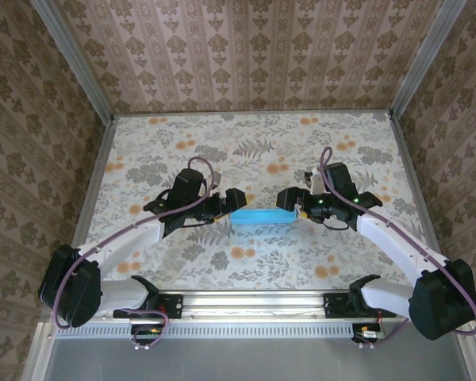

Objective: Fold the paper box

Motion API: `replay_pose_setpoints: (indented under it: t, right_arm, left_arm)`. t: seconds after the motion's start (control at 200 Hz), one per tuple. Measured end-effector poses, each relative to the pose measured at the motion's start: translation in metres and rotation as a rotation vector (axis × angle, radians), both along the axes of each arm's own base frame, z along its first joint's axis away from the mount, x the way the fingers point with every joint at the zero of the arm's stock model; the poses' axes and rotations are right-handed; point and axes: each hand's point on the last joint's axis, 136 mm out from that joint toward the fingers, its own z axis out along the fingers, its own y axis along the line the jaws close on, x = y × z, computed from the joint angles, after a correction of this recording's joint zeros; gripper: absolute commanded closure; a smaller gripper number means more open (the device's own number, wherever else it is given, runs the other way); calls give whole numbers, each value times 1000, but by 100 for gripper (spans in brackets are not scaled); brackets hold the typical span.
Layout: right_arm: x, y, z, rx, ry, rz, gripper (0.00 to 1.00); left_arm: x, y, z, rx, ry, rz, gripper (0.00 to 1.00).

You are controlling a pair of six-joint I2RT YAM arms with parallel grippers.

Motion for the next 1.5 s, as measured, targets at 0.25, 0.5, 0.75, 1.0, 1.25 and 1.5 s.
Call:
replay_pose_setpoints:
  t: [0.25,0.5,0.75,1.0,1.25,1.5]
  right_arm:
    - [5,1,4,7,0,-6,0]
    - [7,0,-5,3,31,-11,1]
    - [6,0,-1,13,28,-11,1]
    - [5,0,6,27,13,-17,1]
    - [5,1,6,29,15,-19,1]
    - [6,1,-3,19,46,-19,1]
  left_arm:
    - [7,1,0,4,16,14,0]
    - [12,-2,7,0,14,18,0]
    - [10,0,5,11,30,17,0]
    - [7,1,14,-1,14,15,0]
    - [7,1,12,2,19,15,0]
    - [10,0,-4,24,65,24,0]
